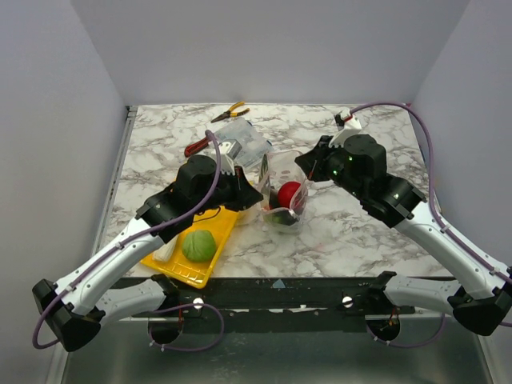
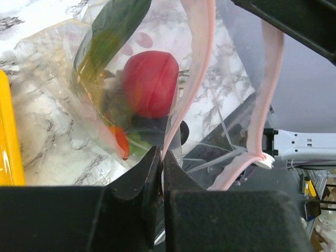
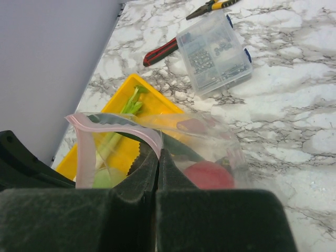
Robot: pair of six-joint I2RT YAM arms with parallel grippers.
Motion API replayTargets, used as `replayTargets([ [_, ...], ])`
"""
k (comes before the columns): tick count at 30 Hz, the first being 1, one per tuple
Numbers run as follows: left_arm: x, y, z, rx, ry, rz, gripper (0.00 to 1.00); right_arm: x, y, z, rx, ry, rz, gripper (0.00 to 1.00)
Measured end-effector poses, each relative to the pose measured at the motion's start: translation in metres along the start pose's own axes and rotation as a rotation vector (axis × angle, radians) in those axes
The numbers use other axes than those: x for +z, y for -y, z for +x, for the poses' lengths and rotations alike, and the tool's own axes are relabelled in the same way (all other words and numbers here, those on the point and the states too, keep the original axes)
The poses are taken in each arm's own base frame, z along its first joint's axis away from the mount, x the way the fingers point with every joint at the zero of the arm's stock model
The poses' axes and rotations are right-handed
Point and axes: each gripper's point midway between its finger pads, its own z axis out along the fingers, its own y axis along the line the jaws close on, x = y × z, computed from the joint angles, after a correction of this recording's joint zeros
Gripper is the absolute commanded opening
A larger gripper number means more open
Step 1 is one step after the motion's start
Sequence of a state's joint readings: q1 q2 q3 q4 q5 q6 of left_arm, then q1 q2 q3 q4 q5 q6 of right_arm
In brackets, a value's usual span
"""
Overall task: Place the food in the zip-top bag and seal the zipper
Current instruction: Adjust the zipper food storage bag at the center of the board, then pick up the fake vegetable from the bin.
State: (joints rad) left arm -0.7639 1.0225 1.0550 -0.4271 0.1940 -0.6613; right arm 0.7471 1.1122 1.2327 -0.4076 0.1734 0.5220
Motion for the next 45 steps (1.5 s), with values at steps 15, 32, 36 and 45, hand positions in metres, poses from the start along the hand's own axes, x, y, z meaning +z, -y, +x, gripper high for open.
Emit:
replayTargets([
  [15, -0.029, 0.001, -0.01, 0.017, 0.061, 0.043, 0.67, 0.004, 0.011, -0.001, -0.027, 0.016, 0.051, 0.01],
  [32, -0.075, -0.145, 0.073, -0.282, 0.103, -0.606, 0.99, 0.005, 0.015, 0.0, -0.024, 0.022, 0.073, 0.01],
  [36, -0.08, -0.175, 0.105, -0.385, 0.018, -0.799, 0.99, 0.005, 0.015, 0.0, -0.024, 0.022, 0.073, 0.01],
  [45, -0.095, -0.204, 0.137, -0.524, -0.018, -1.041, 0.99, 0.005, 0.015, 0.0, -0.025, 0.021, 0.073, 0.01],
])
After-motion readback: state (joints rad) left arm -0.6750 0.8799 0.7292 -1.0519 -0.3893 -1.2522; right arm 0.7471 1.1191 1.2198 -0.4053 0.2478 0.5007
